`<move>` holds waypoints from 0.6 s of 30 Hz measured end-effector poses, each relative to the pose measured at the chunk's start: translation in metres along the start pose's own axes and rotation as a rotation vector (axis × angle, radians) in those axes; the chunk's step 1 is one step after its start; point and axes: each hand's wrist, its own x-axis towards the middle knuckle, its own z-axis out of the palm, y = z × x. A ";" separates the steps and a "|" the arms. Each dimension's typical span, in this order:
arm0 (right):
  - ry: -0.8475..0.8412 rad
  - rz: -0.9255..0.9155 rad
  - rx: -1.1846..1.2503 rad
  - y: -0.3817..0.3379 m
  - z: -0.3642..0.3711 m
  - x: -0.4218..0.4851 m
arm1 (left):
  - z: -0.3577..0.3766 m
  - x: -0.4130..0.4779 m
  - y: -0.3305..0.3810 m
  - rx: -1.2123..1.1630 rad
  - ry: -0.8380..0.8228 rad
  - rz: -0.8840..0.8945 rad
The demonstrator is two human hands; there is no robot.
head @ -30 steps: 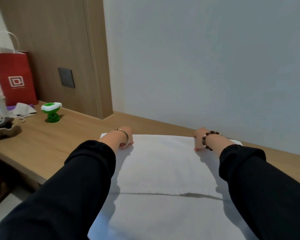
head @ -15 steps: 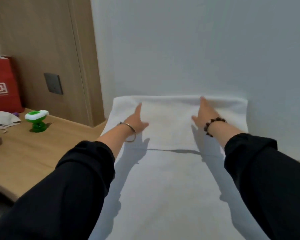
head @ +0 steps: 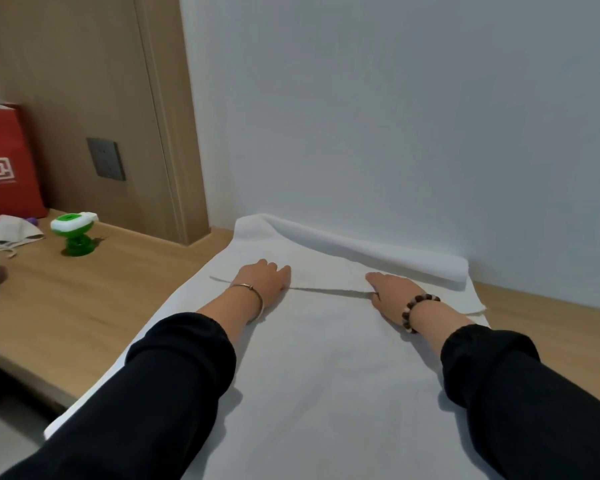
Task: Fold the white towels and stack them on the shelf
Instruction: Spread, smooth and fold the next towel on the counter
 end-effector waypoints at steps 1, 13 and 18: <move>0.003 0.003 -0.018 0.000 0.001 0.001 | 0.001 0.004 -0.002 0.011 -0.005 0.043; 0.135 0.203 -0.200 -0.022 -0.024 0.000 | -0.012 0.010 -0.014 -0.165 0.154 -0.295; 0.469 0.210 -0.157 -0.035 -0.076 -0.032 | -0.058 -0.024 -0.032 -0.133 0.378 -0.269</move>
